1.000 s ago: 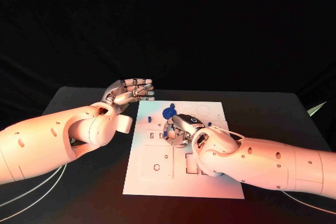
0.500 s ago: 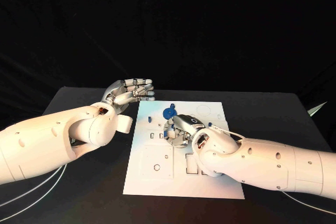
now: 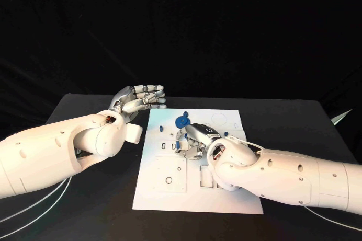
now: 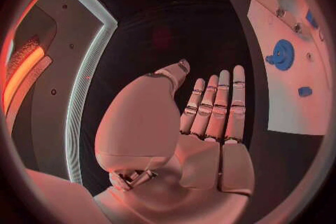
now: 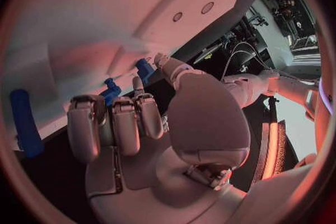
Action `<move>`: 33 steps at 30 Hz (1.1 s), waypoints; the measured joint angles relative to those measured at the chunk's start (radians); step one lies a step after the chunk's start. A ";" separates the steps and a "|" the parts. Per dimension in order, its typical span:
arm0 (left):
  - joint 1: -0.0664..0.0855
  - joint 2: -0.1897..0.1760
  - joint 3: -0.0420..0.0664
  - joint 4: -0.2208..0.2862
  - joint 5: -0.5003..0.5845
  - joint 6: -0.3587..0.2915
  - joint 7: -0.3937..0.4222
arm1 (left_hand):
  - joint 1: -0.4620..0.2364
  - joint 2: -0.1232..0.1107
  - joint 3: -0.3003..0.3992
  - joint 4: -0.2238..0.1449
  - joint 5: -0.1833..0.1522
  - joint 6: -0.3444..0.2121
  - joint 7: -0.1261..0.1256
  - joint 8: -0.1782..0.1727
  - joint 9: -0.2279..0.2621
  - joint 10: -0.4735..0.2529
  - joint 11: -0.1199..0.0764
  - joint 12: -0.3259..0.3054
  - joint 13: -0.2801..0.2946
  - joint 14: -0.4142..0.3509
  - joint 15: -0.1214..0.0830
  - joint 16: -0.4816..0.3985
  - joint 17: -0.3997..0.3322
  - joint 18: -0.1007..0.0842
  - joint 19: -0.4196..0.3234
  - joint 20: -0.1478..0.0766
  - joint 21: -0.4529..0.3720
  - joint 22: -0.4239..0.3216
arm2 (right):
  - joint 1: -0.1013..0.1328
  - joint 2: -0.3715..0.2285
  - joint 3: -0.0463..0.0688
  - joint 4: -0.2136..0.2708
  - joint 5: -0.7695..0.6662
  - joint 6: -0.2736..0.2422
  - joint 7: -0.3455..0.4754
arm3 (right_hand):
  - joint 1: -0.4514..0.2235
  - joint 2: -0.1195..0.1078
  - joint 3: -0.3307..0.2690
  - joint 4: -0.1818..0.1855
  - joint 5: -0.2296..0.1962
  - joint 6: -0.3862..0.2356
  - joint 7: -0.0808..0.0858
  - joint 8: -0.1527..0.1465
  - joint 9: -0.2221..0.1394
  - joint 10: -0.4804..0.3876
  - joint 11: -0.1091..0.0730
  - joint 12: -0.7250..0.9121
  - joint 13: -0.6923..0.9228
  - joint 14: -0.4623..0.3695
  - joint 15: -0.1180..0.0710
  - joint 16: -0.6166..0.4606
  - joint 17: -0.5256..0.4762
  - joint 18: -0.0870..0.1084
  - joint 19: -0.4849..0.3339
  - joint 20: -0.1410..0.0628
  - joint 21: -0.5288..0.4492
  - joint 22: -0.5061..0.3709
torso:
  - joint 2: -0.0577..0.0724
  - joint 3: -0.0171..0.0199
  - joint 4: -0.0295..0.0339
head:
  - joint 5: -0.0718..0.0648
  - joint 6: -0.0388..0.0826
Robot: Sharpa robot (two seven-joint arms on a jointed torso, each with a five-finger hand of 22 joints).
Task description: Assemble the parts on the task board
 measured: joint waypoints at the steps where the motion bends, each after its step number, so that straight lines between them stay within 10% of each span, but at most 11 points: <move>1: 0.000 0.000 0.000 -0.001 0.000 0.000 -0.001 | 0.000 0.000 0.000 0.000 0.000 0.000 0.000 0.000 0.000 0.000 0.000 0.000 0.000 0.000 0.000 0.000 0.000 0.000 0.000 0.000 0.003 0.000 | 0.000 -0.004 0.000 0.004 0.000 -0.002 0.001 | 0.008 0.009 -0.022 0.006 0.000 -0.002 0.002 -0.005 -0.002 0.000 0.000 0.000 0.000 0.000 0.000 0.000 0.000 0.000 0.000 0.000 0.000 0.000 | 0.000 0.0001 0.0000 | 0.000 0.000; 5: 0.000 0.000 0.000 -0.007 -0.005 0.001 -0.009 | -0.001 0.000 -0.002 -0.002 0.000 0.000 0.000 0.000 -0.002 0.000 0.000 0.000 0.001 0.006 -0.006 0.002 0.010 0.000 0.000 0.000 0.019 0.007 | 0.001 -0.031 0.000 0.034 0.001 -0.021 0.006 | 0.036 0.028 -0.075 0.024 0.001 -0.002 0.002 -0.011 -0.007 0.000 0.000 0.000 0.000 0.000 0.000 0.000 0.000 0.000 0.000 0.000 -0.003 0.000 | -0.001 0.0004 0.0001 | 0.001 0.001; 13: 0.000 -0.002 0.000 -0.028 -0.074 0.026 -0.098 | -0.116 -0.009 -0.064 0.073 0.000 0.057 0.006 0.032 0.019 0.135 -0.062 0.098 0.052 0.164 -0.073 0.249 0.168 0.000 0.072 -0.053 0.172 0.088 | 0.052 -0.122 0.008 0.115 0.067 -0.077 0.060 | 0.067 0.049 -0.078 0.034 0.038 0.017 -0.003 -0.008 -0.008 0.000 0.000 0.000 0.000 0.000 0.000 0.000 0.000 0.000 0.000 0.000 -0.021 0.000 | -0.006 0.0011 -0.0041 | 0.004 0.006; 19: 0.002 0.018 0.000 -0.066 -0.216 0.100 -0.243 | -0.174 0.022 -0.115 0.131 0.000 0.065 0.003 0.181 0.111 0.119 -0.092 0.398 0.256 0.189 -0.110 0.690 0.441 0.000 0.077 -0.092 0.442 0.261 | 0.109 -0.220 0.013 0.181 0.221 -0.087 0.127 | 0.067 0.049 -0.065 0.036 0.046 0.019 -0.004 -0.004 -0.008 0.000 0.000 0.000 0.000 0.000 0.000 0.000 0.000 0.000 0.000 0.000 -0.029 0.000 | -0.013 0.0031 -0.0078 | 0.008 0.008; 24: 0.023 0.055 -0.001 -0.114 -0.368 0.181 -0.368 | -0.206 0.054 -0.132 0.138 0.000 0.039 -0.033 0.344 0.214 0.053 -0.125 0.712 0.470 0.452 -0.143 1.063 0.834 -0.014 0.208 -0.126 0.727 0.561 | 0.143 -0.296 0.015 0.203 0.347 -0.084 0.156 | 0.071 0.053 -0.062 0.039 0.042 0.020 -0.006 -0.001 -0.008 0.000 0.000 0.000 0.000 0.000 0.000 0.000 0.000 0.000 0.000 0.000 -0.033 0.000 | -0.023 0.0056 -0.0100 | 0.014 0.004; 28: 0.037 0.082 0.000 -0.139 -0.487 0.244 -0.474 | -0.235 0.066 -0.151 0.137 0.000 0.035 -0.056 0.450 0.286 0.045 -0.146 0.873 0.577 0.560 -0.163 1.185 0.993 -0.048 0.343 -0.140 0.877 0.790 | 0.163 -0.343 0.016 0.200 0.421 -0.081 0.171 | 0.071 0.053 -0.062 0.039 0.042 0.020 -0.006 -0.001 -0.008 0.000 0.000 0.000 0.000 0.000 0.000 0.000 0.001 0.000 0.000 0.000 -0.033 0.000 | -0.029 0.0074 -0.0121 | 0.019 0.000; 33: 0.054 0.122 -0.004 -0.168 -0.620 0.323 -0.607 | -0.261 0.068 -0.171 0.140 0.000 0.048 -0.070 0.500 0.326 0.119 -0.164 0.993 0.709 0.581 -0.173 1.232 1.008 -0.055 0.414 -0.152 0.934 0.892 | 0.175 -0.374 0.017 0.175 0.476 -0.077 0.181 | 0.071 0.053 -0.062 0.039 0.042 0.020 -0.006 -0.001 -0.008 0.000 0.000 0.000 0.000 0.000 0.000 0.000 0.001 0.000 0.000 0.000 -0.033 0.000 | -0.037 0.0100 -0.0133 | 0.026 -0.005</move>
